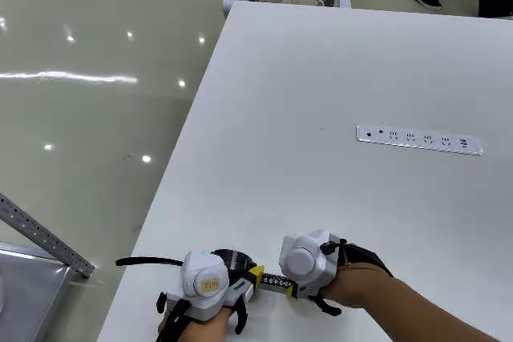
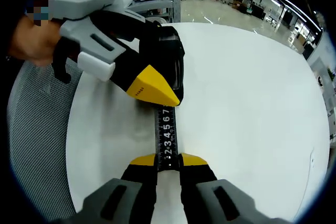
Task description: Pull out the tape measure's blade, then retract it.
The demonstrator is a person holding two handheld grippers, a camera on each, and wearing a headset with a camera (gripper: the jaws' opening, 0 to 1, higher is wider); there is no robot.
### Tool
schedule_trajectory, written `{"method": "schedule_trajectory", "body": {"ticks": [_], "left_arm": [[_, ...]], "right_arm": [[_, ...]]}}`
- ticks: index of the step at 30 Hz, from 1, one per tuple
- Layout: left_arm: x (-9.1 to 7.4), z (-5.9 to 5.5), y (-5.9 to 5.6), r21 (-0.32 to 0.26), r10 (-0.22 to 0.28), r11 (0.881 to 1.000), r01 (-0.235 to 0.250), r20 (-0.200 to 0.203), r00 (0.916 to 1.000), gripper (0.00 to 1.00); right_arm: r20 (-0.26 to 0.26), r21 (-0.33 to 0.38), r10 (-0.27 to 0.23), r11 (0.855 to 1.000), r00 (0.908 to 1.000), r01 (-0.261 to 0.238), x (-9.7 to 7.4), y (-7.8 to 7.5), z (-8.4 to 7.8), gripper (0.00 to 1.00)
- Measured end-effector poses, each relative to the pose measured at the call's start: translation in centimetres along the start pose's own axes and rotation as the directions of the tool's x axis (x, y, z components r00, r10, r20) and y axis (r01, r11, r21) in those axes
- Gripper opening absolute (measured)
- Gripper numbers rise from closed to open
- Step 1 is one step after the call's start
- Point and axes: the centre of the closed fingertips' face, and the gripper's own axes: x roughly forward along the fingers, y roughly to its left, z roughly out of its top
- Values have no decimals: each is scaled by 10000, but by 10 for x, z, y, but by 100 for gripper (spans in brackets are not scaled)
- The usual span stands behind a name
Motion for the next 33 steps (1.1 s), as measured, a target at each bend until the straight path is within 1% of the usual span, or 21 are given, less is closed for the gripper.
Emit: {"method": "schedule_trajectory", "body": {"ticks": [2,5,7,10,12,22,27,33], "left_arm": [[0,0,0,-3,-6,10000,6,-5,10000,63],[0,0,0,-3,-4,10000,4,-1,10000,63],[0,0,0,-3,-5,10000,5,7,10000,63],[0,0,0,-2,-11,10000,11,4,10000,63],[0,1,0,-5,-12,10000,12,0,10000,63],[-1,0,0,-20,-26,10000,25,-17,10000,63],[-1,0,0,-24,-23,10000,23,-5,10000,63],[0,0,0,-33,-14,10000,14,3,10000,63]], "right_arm": [[219,-115,97,9999,9997,-94,0,0,0,17],[395,85,113,9999,9992,-117,-1,0,1,17],[458,8,86,10000,9989,-87,-1,1,1,17],[421,-220,-8,9998,9991,18,0,1,1,17],[384,-239,-18,9997,9993,27,-1,1,1,17],[468,148,66,9999,9989,-73,-2,0,-1,17],[447,94,30,9999,9990,-34,-4,1,-5,17],[505,91,-30,10000,9987,26,-3,-1,-5,16]]}}
